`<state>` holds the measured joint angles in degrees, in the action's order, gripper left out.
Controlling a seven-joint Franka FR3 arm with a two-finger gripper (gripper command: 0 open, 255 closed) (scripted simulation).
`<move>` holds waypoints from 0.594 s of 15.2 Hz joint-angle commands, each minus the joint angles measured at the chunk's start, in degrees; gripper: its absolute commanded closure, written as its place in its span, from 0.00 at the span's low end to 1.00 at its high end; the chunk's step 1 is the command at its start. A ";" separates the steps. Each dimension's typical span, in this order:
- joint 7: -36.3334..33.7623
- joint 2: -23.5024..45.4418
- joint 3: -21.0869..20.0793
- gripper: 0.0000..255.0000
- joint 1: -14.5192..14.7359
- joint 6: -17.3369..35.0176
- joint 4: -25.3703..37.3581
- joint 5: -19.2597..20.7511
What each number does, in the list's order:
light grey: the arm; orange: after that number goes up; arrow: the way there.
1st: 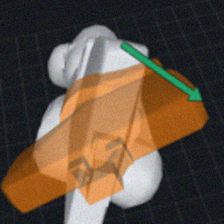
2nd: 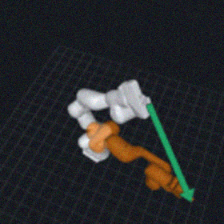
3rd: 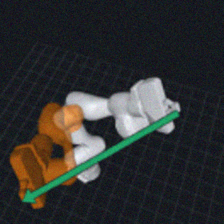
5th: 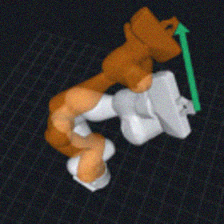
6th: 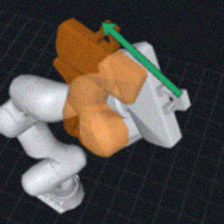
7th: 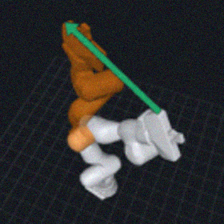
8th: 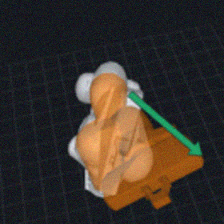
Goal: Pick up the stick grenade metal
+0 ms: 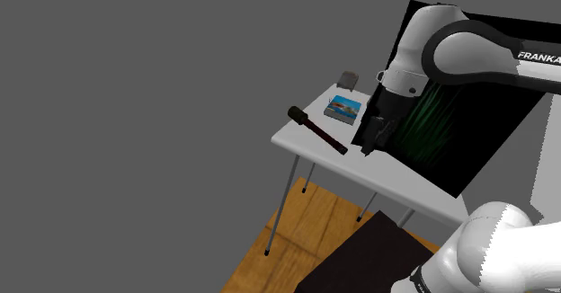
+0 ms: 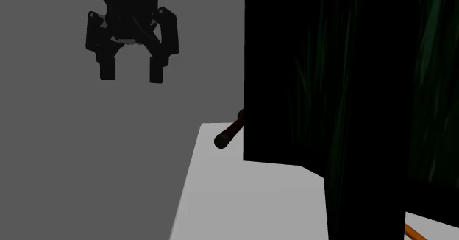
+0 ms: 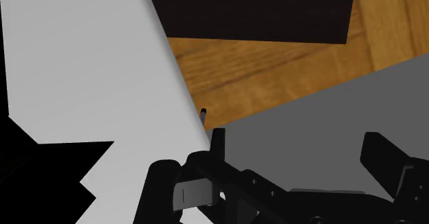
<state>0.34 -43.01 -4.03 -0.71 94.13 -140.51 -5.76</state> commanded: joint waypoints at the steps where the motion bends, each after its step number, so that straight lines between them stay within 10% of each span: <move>1: 0.00 0.00 0.00 0.00 0.00 0.00 0.00 0.00; 9: 3.30 15.63 2.37 0.00 -2.43 11.45 5.99 2.65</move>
<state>3.33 -29.09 -1.89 -2.91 104.20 -135.15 -3.36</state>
